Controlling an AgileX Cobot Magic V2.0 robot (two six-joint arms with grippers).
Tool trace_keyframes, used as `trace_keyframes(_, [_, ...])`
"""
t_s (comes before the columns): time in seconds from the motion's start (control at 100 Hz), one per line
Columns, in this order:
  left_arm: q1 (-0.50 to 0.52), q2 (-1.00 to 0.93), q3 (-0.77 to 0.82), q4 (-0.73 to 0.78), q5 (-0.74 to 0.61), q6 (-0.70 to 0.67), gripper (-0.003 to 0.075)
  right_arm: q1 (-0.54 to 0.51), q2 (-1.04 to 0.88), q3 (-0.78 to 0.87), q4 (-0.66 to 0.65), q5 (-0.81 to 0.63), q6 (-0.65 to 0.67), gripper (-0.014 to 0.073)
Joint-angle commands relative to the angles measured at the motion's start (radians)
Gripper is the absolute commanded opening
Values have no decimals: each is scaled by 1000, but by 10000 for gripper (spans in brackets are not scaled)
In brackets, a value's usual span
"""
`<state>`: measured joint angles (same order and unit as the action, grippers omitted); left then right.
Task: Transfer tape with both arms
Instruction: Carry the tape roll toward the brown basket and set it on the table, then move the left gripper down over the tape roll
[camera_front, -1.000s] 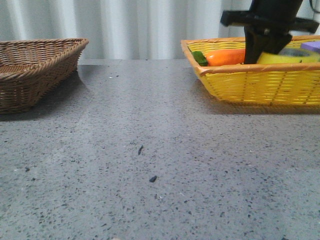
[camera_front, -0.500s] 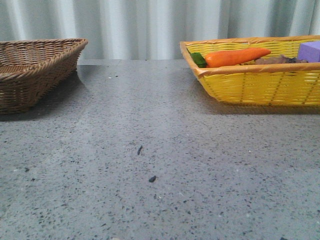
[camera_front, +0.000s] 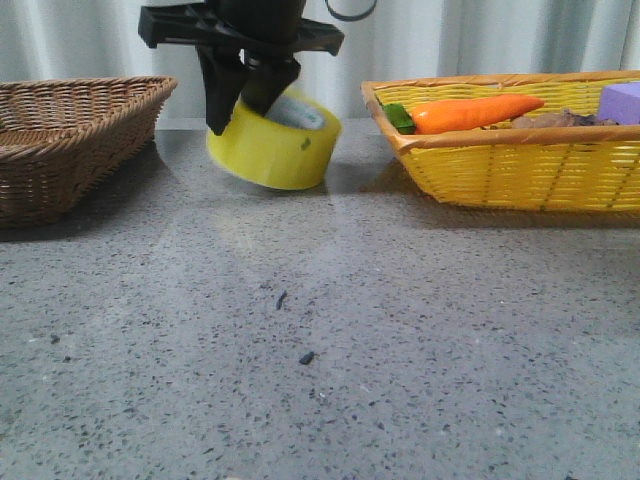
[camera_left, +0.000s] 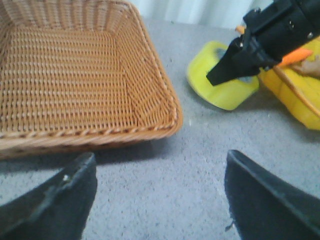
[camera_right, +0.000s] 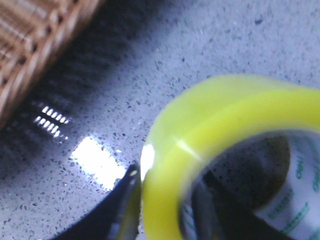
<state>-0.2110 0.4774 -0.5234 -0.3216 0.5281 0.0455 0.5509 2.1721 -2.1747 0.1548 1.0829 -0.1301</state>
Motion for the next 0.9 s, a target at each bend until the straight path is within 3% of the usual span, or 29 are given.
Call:
trace_keyframes(0.0, [-9, 10, -24, -19, -42, 4, 491, -2, -80, -39, 6, -50, 4, 410])
trace_keyframes(0.06, [-9, 10, -24, -19, -42, 4, 491, -2, -101, -39, 12, -45, 4, 487])
trace_keyframes(0.14, [-9, 10, -24, -19, -48, 4, 491, -2, -151, -39, 12, -29, 7, 449])
trace_keyframes(0.21, [-9, 10, -24, -27, -55, 4, 491, -2, -221, -39, 12, 3, 26, 307])
trace_keyframes(0.33, [-9, 23, -46, -75, -76, 93, 491, -2, -364, -35, 11, 78, 29, -62])
trace_keyframes(0.44, [-13, 79, -101, -143, -65, 236, 481, 1, -508, -12, 11, 112, 30, -39])
trace_keyframes(0.58, [-68, 202, -212, -151, -65, 267, 440, 1, -708, 113, 8, 97, 30, -41])
trace_keyframes(0.71, [-133, 356, -338, -151, -61, 317, 440, 1, -909, 333, -20, 15, 30, -41])
trace_keyframes(0.89, [-211, 601, -541, -149, -18, 319, 440, 1, -1174, 696, -66, -203, 30, -41])
